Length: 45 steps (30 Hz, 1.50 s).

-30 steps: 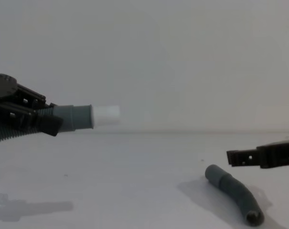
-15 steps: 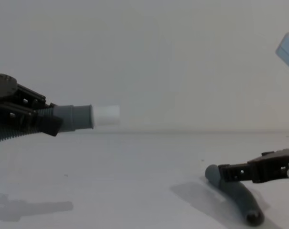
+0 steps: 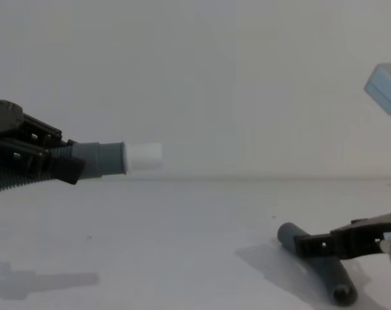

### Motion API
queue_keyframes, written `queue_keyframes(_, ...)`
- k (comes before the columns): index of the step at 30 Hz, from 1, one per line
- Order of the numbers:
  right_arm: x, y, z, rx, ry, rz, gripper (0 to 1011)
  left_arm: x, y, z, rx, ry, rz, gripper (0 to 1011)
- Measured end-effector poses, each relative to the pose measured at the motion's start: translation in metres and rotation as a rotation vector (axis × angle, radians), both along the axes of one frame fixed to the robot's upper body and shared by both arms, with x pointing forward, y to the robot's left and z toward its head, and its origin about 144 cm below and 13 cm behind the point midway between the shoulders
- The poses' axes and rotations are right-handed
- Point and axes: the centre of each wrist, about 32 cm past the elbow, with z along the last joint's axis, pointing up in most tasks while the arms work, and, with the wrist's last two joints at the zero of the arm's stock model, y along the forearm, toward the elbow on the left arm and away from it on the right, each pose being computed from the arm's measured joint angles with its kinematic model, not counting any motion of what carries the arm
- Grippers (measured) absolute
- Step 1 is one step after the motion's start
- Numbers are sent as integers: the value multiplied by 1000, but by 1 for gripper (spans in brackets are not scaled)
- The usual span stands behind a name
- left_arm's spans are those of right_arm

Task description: Use both hands to pick up one end of the pipe from the table, align the ends, and insert them.

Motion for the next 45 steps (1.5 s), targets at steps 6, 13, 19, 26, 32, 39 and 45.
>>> queue_keyframes(6, 3, 3, -3, 5, 16, -5, 1004, 0, 0, 0, 0, 0, 0, 325)
queue_keyframes(13, 5, 4, -5, 7, 29, -6, 1004, 0, 0, 0, 0, 0, 0, 325)
queue_keyframes(19, 5, 5, -6, 5, 36, -3, 1004, 0, 0, 0, 0, 0, 0, 325)
queue_keyframes(26, 5, 5, -7, 0, 44, 0, 1004, 0, 0, 0, 0, 0, 0, 325)
queue_keyframes(32, 6, 5, -8, -7, 50, 2, 1004, 0, 0, 0, 0, 0, 0, 325)
queue_keyframes(39, 6, 5, -9, -12, 54, 2, 962, 0, 0, 0, 0, 0, 0, 325)
queue_keyframes(45, 7, 5, -10, -14, 55, 1, 784, 0, 0, 0, 0, 0, 0, 325)
